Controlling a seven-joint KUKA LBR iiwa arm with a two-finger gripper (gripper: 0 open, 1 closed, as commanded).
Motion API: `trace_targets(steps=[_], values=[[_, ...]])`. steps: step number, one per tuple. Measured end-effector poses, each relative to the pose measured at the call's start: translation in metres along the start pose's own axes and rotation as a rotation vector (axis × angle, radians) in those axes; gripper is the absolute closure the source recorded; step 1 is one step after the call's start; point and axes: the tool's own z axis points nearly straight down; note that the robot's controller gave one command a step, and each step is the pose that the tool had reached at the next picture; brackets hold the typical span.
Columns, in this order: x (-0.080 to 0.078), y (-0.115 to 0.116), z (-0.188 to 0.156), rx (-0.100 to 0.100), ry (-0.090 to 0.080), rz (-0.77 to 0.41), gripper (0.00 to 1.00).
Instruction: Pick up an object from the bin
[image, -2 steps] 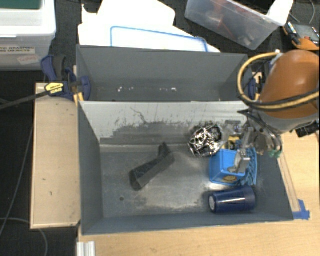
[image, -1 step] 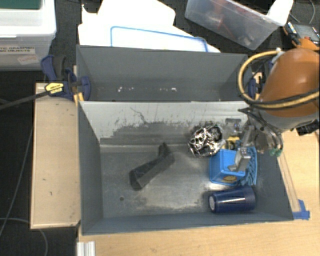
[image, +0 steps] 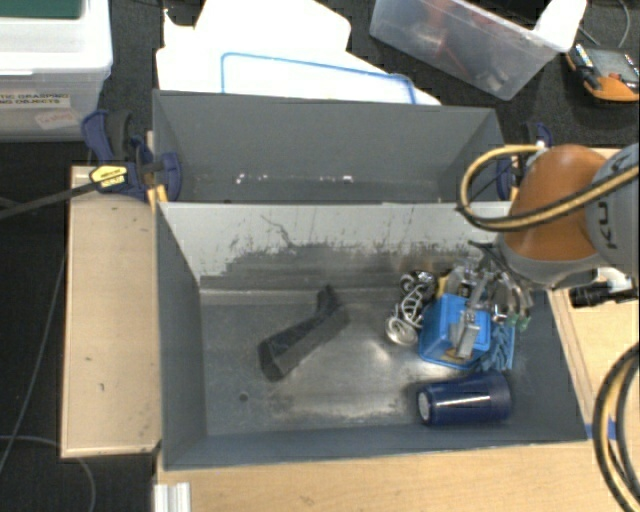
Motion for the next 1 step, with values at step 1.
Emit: trace_targets(steps=[1], values=[[0.0009,0.0009,-0.0082,0.003,-0.02,0.019,0.0]])
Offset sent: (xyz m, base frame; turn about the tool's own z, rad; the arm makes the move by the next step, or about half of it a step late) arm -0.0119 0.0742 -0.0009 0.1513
